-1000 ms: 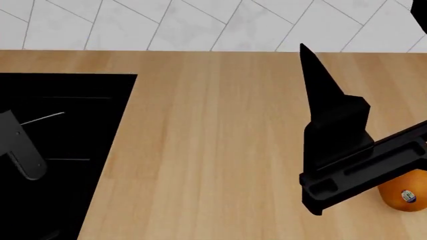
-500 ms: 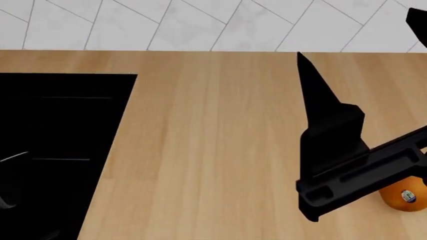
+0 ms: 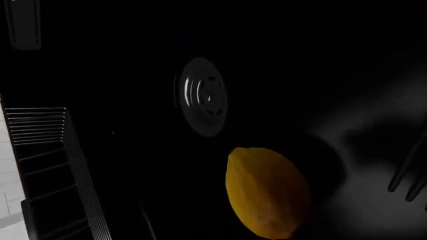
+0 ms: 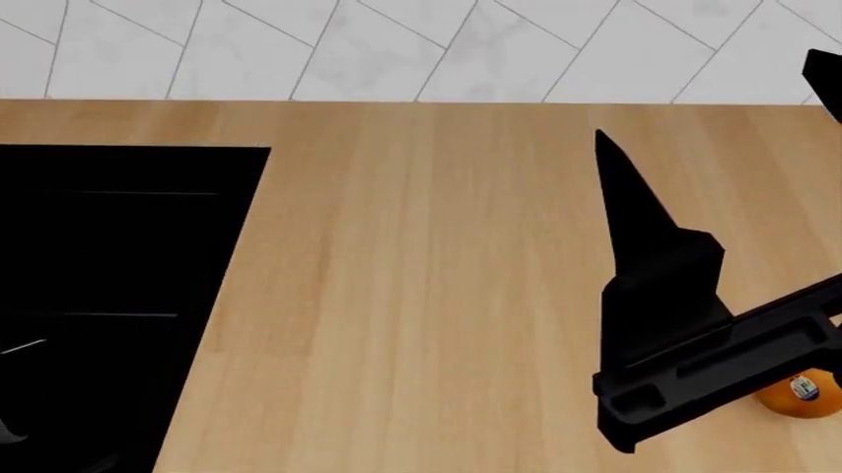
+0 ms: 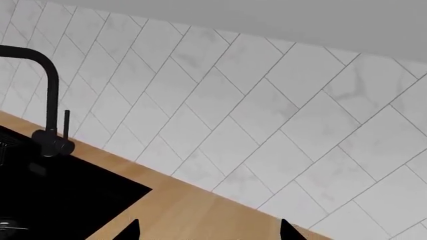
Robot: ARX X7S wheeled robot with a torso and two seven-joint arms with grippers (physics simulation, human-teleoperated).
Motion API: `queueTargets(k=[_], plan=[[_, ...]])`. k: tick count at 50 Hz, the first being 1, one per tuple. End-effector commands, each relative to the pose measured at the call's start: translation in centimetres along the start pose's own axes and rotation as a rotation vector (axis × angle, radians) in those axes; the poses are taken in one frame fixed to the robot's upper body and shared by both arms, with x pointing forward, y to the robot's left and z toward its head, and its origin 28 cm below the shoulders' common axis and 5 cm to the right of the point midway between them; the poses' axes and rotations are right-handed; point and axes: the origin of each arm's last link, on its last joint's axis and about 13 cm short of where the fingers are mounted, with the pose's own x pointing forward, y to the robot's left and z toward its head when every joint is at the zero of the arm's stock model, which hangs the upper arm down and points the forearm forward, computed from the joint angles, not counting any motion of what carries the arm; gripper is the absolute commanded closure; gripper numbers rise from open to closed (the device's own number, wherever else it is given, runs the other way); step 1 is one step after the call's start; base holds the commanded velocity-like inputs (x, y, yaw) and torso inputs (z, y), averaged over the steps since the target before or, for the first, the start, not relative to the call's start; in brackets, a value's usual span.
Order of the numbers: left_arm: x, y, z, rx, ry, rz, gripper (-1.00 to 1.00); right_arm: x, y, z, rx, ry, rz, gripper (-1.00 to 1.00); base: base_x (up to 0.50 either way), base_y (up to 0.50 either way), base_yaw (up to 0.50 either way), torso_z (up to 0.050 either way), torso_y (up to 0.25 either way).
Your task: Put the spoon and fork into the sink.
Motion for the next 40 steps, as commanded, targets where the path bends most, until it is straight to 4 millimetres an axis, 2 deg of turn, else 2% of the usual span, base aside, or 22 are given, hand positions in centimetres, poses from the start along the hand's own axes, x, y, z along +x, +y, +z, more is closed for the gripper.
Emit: queueTargets(k=[1, 7, 24, 25, 40], plan=[[3.1, -5.2, -1.2, 0.027, 0.125, -0.229, 1.00, -0.3, -0.1, 0.3, -0.001, -0.039, 0.000, -1.00, 0.03, 0.01, -0.01, -0.021, 0.000], [3.6, -6.5, -1.5, 0.056, 0.136, -0.285, 1.00, -0.3, -0.2, 0.2, 0.002, -0.035, -0.004, -1.00, 0.02, 0.01, -0.01, -0.021, 0.000], [3.7, -7.5, -1.6, 0.104, 0.146, -0.333, 1.00, -0.3, -0.4, 0.0, 0.010, -0.033, -0.008, -1.00, 0.02, 0.01, 0.00, -0.020, 0.000], [3.7, -7.5, -1.7, 0.110, 0.145, -0.338, -1.00, -0.4, -0.4, -0.1, 0.007, -0.031, -0.009, -1.00, 0.02, 0.01, 0.00, -0.018, 0.000], [3.3, -7.0, -1.9, 0.104, 0.142, -0.344, -1.00, -0.3, -0.4, -0.3, 0.013, -0.030, -0.005, -1.00, 0.01, 0.01, 0.00, -0.018, 0.000]])
